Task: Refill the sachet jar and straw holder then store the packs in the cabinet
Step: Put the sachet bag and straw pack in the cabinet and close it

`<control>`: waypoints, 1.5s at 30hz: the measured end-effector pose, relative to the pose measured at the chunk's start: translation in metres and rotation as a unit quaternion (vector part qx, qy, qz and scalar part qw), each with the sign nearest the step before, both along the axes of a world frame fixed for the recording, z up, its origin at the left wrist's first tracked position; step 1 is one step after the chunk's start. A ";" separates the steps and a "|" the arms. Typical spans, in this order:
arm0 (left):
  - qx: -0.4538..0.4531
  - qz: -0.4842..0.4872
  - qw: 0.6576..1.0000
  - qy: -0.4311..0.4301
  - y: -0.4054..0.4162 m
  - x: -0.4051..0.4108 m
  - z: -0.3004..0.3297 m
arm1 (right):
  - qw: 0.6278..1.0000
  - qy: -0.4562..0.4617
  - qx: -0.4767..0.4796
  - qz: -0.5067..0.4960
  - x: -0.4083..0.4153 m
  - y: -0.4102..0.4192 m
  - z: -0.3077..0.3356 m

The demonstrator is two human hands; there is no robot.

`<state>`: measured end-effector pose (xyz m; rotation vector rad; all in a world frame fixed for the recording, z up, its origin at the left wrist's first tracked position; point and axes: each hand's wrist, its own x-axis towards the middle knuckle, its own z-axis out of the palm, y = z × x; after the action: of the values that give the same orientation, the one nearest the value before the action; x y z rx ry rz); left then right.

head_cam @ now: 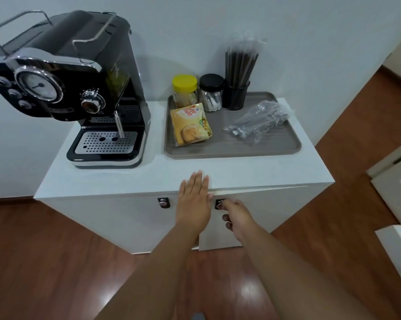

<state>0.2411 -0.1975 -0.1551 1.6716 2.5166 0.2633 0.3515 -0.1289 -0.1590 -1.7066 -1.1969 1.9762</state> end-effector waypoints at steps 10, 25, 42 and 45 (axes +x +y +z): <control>-0.012 0.025 1.000 0.014 0.001 0.017 0.006 | 0.994 -0.034 0.047 0.090 0.069 -0.037 -0.007; -0.072 0.011 0.997 0.029 0.008 0.050 0.017 | 0.989 -0.055 0.097 0.100 0.254 -0.079 -0.006; -0.072 0.056 0.995 0.030 0.013 0.060 0.010 | 0.867 -0.391 0.292 0.101 0.319 -0.026 0.028; -0.056 0.056 0.996 0.039 0.013 0.059 0.007 | 0.844 -0.420 0.319 0.093 0.315 -0.020 0.031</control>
<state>0.3002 -0.1845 -0.1478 1.5300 2.6323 0.0670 0.6661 -0.1487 -0.1276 -2.1213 -2.0453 0.6311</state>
